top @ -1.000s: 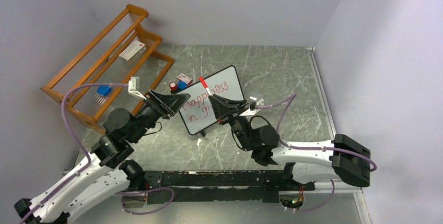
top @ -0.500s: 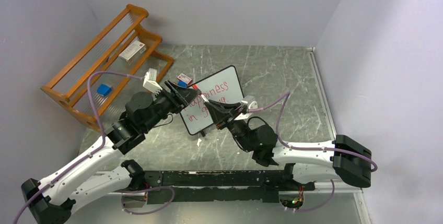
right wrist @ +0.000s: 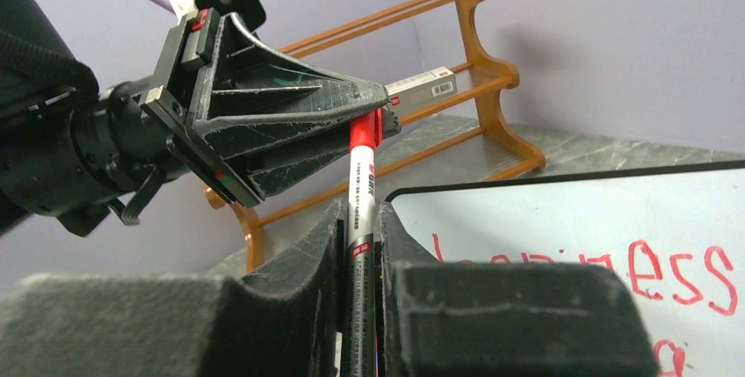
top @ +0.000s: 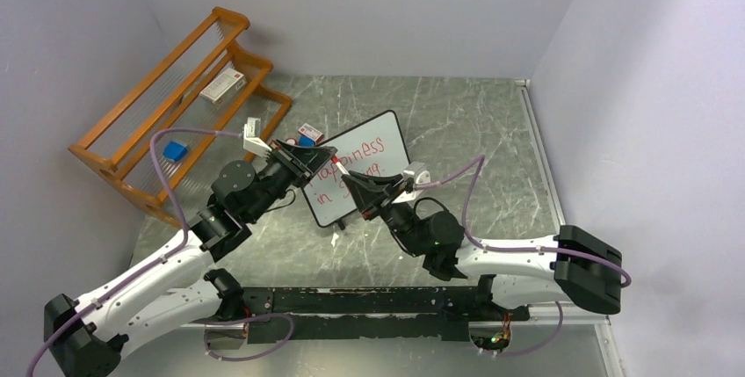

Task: Write a sentence on the whiteboard
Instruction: Close the whiteboard marker at the center of the board.

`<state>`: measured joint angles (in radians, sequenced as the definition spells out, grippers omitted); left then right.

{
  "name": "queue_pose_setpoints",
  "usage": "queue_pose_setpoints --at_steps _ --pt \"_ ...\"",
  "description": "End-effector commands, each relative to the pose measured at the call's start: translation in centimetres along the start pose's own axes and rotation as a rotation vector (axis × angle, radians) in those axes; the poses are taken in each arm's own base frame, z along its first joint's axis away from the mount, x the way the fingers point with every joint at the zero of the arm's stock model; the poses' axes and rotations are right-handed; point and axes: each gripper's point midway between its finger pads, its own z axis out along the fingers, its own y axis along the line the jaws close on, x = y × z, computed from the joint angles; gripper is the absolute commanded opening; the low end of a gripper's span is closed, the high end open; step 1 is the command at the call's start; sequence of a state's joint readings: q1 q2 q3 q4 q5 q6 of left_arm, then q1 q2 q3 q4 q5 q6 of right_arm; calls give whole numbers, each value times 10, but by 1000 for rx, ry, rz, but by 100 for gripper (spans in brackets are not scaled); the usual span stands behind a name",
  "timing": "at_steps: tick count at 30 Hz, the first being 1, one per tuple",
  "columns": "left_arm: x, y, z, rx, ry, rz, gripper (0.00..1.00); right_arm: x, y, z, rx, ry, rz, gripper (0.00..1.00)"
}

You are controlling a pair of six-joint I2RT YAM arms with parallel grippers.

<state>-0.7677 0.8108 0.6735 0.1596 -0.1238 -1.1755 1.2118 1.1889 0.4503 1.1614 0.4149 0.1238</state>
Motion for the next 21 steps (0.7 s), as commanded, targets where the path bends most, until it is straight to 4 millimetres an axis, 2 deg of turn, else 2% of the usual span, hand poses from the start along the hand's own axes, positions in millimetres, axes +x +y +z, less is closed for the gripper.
queue_pose_setpoints --at_steps 1,5,10,15,18,21 --pt "27 -6 -5 110 110 -55 5 -21 0 6 29 -89 110 0" --pt "40 -6 -11 170 161 -89 5 -33 -10 5 77 -161 203 0" --pt "45 -5 -21 195 171 -85 5 -47 -17 7 75 -224 278 0" --pt "39 3 -24 156 141 -47 7 -41 -13 15 42 -168 243 0" --pt "22 6 -26 85 71 28 25 -23 -16 16 42 -73 189 0" --pt "-8 10 -32 -23 -35 157 44 -13 -31 6 84 -13 161 0"
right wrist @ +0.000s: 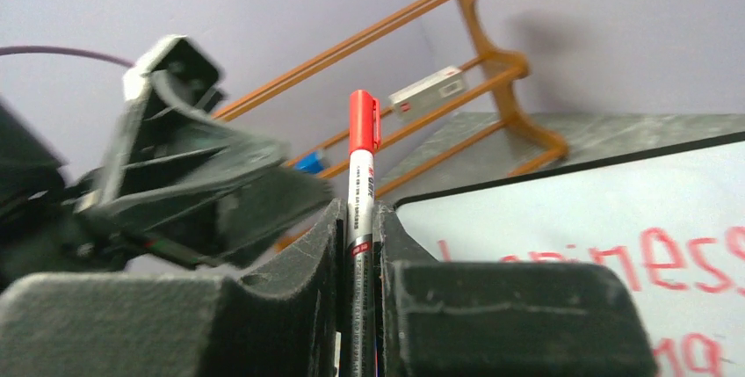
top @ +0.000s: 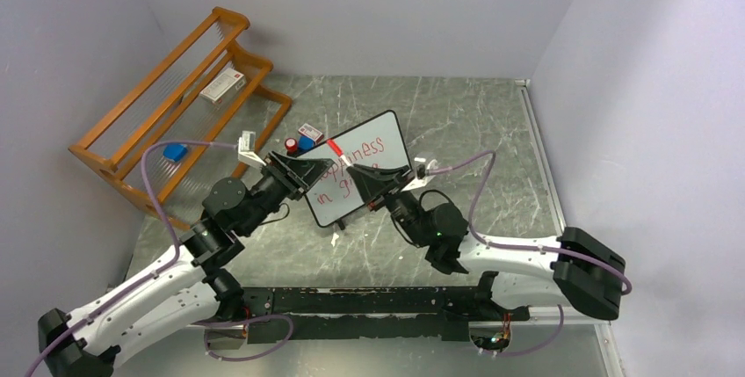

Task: Write a sentence on the whiteboard
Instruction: Close the whiteboard marker at the center of the board, then place the whiteboard marker at the center of the board.

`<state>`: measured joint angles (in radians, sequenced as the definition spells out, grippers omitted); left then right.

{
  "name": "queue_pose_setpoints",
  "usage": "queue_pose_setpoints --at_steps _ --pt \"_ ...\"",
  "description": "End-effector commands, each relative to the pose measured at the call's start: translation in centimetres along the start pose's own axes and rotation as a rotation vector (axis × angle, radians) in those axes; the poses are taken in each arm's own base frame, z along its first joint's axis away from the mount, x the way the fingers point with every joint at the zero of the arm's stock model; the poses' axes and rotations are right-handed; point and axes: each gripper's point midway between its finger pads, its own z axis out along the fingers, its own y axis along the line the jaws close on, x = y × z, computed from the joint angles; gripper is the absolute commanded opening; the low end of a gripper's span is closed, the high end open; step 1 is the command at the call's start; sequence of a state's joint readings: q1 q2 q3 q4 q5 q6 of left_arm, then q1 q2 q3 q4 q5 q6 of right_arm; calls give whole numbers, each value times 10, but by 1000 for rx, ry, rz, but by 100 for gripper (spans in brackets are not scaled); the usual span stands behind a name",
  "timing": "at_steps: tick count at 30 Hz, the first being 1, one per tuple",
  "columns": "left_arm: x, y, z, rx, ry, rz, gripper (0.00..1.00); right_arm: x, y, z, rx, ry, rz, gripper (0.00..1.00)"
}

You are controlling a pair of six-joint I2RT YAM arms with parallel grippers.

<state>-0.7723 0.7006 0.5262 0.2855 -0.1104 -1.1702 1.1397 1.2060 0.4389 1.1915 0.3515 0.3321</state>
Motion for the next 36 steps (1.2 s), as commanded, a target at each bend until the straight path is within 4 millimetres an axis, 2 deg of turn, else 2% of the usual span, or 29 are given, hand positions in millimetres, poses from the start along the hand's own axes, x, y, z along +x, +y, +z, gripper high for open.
queue_pose_setpoints --at_steps 1,5,8,12,17,20,24,30,36 --pt "-21 6 -15 -153 -34 211 48 -16 -28 -3 115 8 -33 0" --pt "-51 20 -39 -333 -82 412 62 -14 -70 -21 299 105 -117 0" --pt "-70 30 -60 -438 -96 563 75 -19 -107 -46 483 155 -162 0" --pt "-84 45 -86 -528 -84 721 85 -15 -163 -97 783 247 -220 0" --pt "-89 57 -110 -548 -68 834 90 0 -201 -159 1052 314 -201 0" --pt "-90 64 -120 -541 -80 856 92 15 -214 -188 1169 345 -167 0" --pt "-90 66 -129 -496 -118 844 93 34 -223 -208 1255 357 -113 0" --pt "-93 67 -137 -483 -148 838 94 55 -231 -230 1311 369 -56 4" --pt "-90 65 -138 -466 -139 828 94 69 -234 -247 1345 376 2 17"
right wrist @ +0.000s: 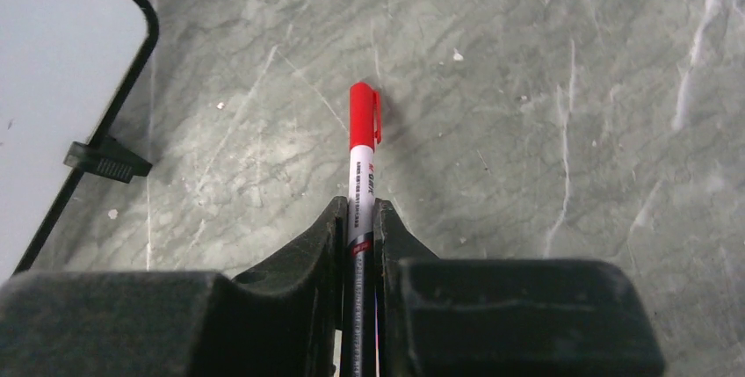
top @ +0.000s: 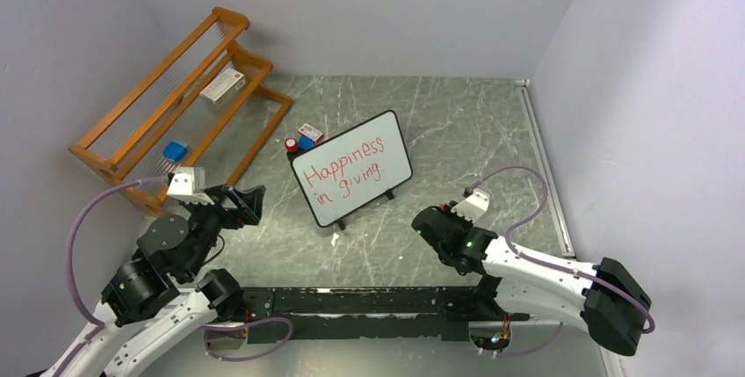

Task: Write a sentence on the whiteboard
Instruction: Place the whiteboard marker at the center of the board, then reset both arms

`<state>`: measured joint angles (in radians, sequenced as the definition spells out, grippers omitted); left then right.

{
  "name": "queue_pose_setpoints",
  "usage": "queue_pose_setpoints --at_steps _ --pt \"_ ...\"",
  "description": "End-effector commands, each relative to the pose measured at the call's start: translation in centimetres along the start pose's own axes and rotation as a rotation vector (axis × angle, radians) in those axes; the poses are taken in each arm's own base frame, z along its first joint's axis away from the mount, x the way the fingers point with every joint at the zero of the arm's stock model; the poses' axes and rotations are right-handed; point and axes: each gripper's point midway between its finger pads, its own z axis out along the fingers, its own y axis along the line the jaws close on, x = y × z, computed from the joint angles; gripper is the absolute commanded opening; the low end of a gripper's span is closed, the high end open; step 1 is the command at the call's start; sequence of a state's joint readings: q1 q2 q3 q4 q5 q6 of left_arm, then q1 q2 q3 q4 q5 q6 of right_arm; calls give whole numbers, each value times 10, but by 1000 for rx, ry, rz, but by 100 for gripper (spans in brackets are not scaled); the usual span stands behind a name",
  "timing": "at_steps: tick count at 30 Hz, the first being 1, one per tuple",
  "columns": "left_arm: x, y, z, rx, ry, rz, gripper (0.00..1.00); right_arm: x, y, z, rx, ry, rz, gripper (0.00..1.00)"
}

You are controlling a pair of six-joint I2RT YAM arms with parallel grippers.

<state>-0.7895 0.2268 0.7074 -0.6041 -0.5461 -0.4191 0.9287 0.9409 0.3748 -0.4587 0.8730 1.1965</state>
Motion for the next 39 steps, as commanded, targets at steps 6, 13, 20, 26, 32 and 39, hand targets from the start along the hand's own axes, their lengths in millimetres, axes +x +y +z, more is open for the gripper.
queue_pose_setpoints --at_steps 6,13,20,26,32,39 --pt "-3 2 -9 14 -7 -25 96 2 -13 -7 19 27 107 47" --pt "-19 1 -26 59 -39 -51 97 -43 10 -43 -150 14 111 78" --pt "-43 0 -37 68 -89 -39 97 -131 11 -93 -251 -143 44 100" --pt "-53 5 -38 34 -108 -34 98 -187 -1 -125 -263 -264 -19 100" --pt "-48 21 -35 -32 -148 -37 97 -209 -17 -138 -245 -321 -22 100" --pt "-40 25 -31 -47 -163 -56 98 -208 -19 -140 -283 -339 -36 100"
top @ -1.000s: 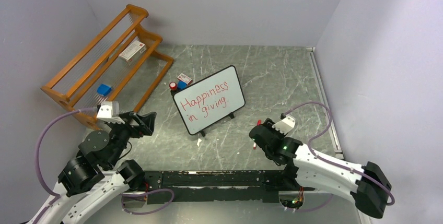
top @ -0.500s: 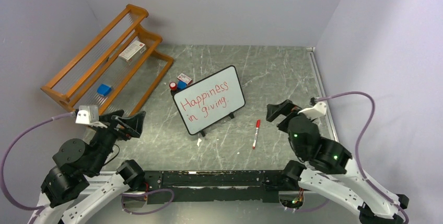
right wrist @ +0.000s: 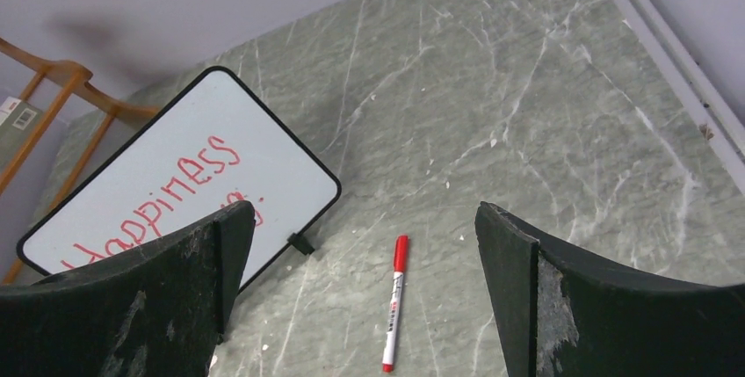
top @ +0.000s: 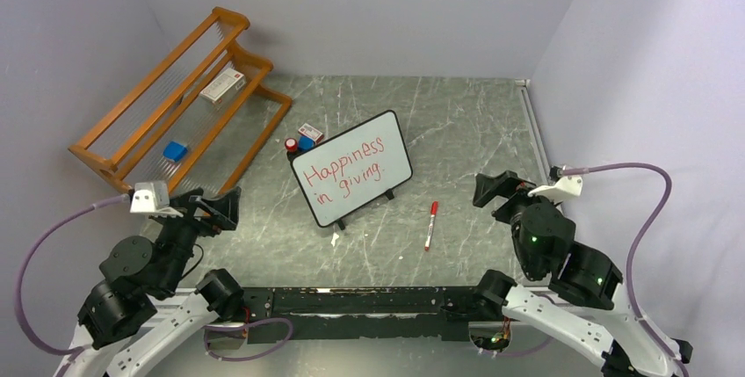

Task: Write a sentence on the whiteboard
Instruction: Reset both arms

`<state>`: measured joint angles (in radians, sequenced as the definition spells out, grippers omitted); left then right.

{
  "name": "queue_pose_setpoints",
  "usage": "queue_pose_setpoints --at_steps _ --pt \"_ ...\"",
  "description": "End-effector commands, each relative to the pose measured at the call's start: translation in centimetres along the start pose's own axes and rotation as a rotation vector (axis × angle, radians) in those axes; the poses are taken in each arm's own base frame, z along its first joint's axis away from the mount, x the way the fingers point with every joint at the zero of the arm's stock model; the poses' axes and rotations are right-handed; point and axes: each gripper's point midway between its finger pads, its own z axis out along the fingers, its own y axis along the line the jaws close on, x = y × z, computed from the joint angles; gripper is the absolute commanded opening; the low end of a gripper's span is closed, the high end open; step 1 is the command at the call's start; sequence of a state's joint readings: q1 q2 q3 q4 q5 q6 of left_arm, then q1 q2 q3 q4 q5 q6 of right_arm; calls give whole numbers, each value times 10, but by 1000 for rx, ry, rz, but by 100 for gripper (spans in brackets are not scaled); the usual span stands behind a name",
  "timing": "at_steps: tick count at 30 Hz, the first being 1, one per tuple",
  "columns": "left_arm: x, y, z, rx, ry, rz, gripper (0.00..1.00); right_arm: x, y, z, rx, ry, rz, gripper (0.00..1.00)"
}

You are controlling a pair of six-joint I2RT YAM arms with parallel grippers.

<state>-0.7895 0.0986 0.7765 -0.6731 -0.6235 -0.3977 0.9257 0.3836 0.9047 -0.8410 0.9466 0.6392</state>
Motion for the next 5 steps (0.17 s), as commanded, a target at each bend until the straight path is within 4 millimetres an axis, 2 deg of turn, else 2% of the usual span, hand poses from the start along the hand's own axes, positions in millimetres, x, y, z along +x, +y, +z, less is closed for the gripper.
queue_pose_setpoints --at_steps 1,5 --pt "-3 3 3 -19 -33 -3 98 -2 -7 -1 1 -17 -51 100" --pt "-3 3 5 -29 -25 9 97 -4 -12 -4 12 -23 -31 100"
